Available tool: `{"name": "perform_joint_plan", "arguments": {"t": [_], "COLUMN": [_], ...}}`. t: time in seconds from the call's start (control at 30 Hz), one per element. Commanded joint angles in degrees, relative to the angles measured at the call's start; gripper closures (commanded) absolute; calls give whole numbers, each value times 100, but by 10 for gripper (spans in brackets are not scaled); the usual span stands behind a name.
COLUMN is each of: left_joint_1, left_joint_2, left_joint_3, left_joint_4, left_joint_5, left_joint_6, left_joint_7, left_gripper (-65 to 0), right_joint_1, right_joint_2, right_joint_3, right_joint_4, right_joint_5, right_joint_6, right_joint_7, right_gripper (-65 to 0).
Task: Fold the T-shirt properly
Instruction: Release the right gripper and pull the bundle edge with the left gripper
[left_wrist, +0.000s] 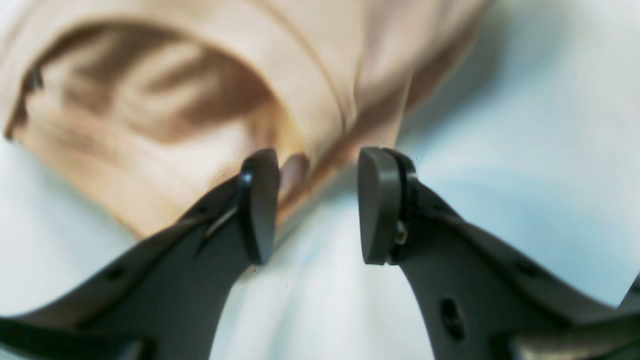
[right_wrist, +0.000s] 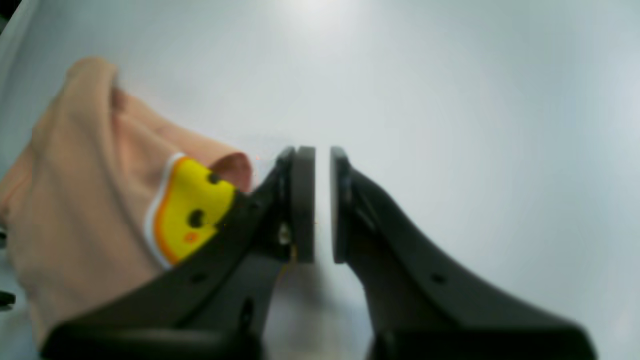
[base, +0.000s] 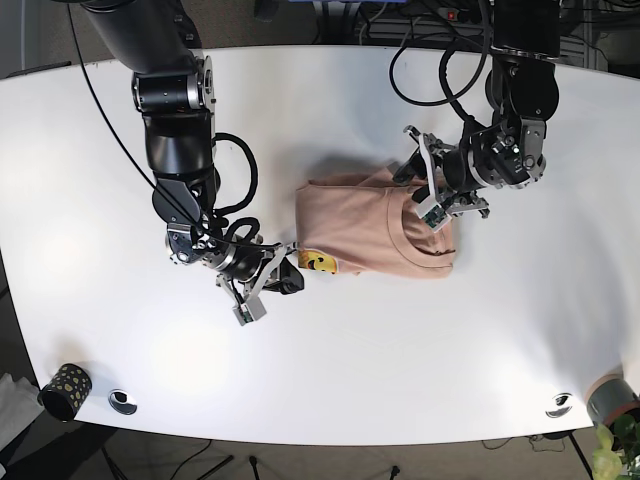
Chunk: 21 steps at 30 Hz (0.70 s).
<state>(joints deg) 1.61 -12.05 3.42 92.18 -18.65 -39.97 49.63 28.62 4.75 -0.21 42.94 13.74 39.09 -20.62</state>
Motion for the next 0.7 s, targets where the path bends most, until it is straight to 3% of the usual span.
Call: {"name": "perform_joint_plan", "arguments": {"t": [0.0, 0.2, 0.47, 0.67], "left_joint_1": [-104, -191, -1106, -1624], "left_joint_2": [-100, -100, -241, -258], "left_joint_3": [-39, -470, -505, -505], "left_joint_4": [-97, -590, -1943, -2532], "left_joint_5": [-73, -73, -73, -73], "left_joint_6": [-3, -3, -3, -3], "left_joint_7": [-264, -492, -510, -598], "left_gripper": [-237, -237, -237, -237], "right_joint_1": [175, -1, -256, -932], "right_joint_2": [-31, -31, -5, -14], "right_joint_3": [8, -1, -1, -10], "right_joint_4": [10, 10, 62, 1117], "right_joint_5": [116, 116, 116, 116], "right_joint_6": [91, 91, 91, 91], "right_joint_7": [229, 229, 220, -184], "right_gripper": [-44, -44, -44, -44]}}
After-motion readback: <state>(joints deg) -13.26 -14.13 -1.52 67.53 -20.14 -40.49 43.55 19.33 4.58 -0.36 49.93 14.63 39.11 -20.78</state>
